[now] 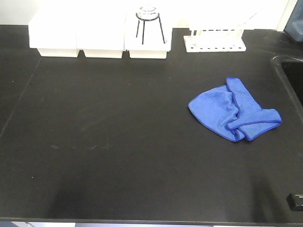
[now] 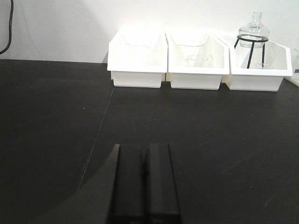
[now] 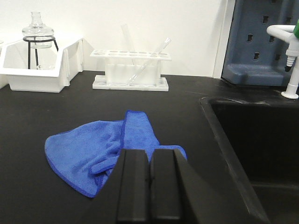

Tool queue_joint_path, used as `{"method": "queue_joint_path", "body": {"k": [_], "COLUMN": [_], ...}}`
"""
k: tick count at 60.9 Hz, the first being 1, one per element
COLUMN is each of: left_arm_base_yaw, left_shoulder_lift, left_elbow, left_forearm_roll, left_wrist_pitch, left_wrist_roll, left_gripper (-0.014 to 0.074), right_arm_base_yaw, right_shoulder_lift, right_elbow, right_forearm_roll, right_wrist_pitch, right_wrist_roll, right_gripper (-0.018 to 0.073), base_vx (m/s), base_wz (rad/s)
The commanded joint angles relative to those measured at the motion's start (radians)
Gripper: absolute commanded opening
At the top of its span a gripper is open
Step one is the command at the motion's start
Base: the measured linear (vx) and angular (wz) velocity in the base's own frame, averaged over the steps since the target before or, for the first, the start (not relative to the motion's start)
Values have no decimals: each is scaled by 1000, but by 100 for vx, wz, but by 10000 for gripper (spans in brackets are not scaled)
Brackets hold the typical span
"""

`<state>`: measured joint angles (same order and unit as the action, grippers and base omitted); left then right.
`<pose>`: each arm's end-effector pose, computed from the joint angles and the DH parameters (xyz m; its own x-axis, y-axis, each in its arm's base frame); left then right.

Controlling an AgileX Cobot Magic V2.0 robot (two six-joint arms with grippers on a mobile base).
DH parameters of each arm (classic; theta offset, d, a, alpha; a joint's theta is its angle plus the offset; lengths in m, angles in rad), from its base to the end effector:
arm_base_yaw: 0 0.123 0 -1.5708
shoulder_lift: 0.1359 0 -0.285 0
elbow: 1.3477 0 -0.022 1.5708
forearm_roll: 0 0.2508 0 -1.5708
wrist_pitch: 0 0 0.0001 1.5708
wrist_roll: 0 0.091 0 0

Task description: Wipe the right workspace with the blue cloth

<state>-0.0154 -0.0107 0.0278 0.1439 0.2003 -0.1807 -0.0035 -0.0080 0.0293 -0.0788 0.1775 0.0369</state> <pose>0.0561 0.0017 0.1864 -0.1272 -0.0377 -0.9912 -0.0180 0.9992 -0.0357 0.0565 -0.0015 0.1876 -0.1114 -0.0403 -0.9930 0.0128 0.9990 -0.0419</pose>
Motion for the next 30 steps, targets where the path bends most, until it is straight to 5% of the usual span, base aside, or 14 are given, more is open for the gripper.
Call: {"method": "queue_joint_path", "body": {"k": [1, 30], "left_arm_base_yaw": [5, 5], "left_shoulder_lift": [-16, -16], "left_elbow": [31, 31], "left_forearm_roll": [1, 1], "left_wrist_pitch": [-75, -75], "left_wrist_roll": [-8, -8], "left_gripper": [-6, -6], "right_arm_base_yaw": [-5, -5], "right_shoulder_lift": [-12, -12], "right_elbow": [20, 20], "right_forearm_roll": [-3, -3], "right_wrist_pitch": [-82, -82], "right_wrist_roll": [-2, -2], "right_gripper": [-8, -8], "base_vx": [0, 0], "base_wz": [0, 0]}}
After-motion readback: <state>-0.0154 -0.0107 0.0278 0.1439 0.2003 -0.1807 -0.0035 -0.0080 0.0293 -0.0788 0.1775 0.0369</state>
